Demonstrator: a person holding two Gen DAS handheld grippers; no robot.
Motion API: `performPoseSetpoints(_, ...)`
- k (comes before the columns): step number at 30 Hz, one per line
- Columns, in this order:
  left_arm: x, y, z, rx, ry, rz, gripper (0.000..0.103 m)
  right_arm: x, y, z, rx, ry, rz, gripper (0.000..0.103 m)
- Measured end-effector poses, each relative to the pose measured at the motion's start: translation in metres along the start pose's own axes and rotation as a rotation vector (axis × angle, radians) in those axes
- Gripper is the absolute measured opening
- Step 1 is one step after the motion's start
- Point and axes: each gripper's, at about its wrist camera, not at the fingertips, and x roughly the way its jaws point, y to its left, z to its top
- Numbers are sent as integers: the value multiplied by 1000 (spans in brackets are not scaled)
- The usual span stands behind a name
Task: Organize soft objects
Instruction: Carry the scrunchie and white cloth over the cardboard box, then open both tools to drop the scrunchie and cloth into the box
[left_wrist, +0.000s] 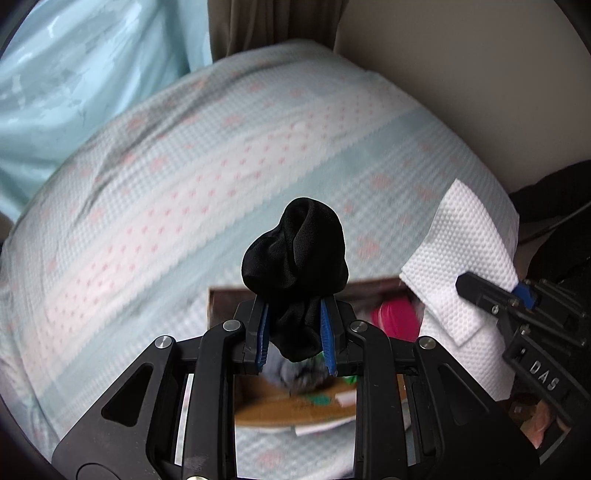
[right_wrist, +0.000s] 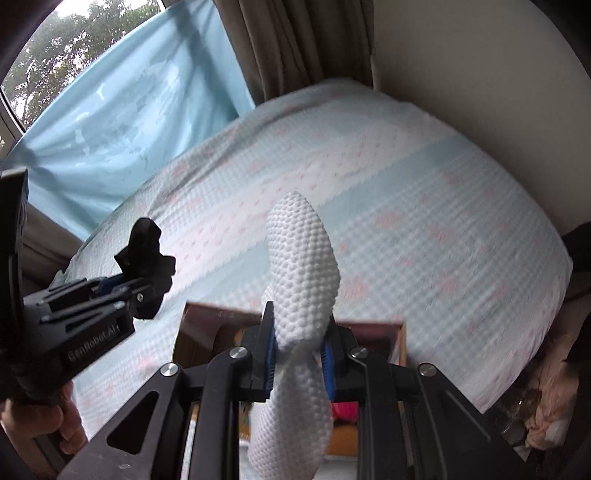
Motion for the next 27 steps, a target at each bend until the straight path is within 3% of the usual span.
performPoseSetpoints(14,63,5,-55,1,194,49,20,60,-16,-50,40,204,13,19)
performPoseSetpoints(20,79,5,-67,16,234,60,20,78,-19,-60,44,255,-5,19)
performPoseSetpoints(21,79,6,-67,16,232,61,21,79,-20,-61,51,253,-6,23)
performPoseSetpoints(23,76,3,-64,21,215,72,40,81,-23,-60,63,256,4,35)
performPoseSetpoints(24,74,2,-64,28,205,87,70,82,-25,-60,72,263,13,49)
performPoseSetpoints(25,71,0,-62,34,191,110,99,83,-26,-59,81,266,22,54)
performPoseSetpoints(27,65,-2,-60,45,155,126,103,87,-28,-57,92,278,35,74)
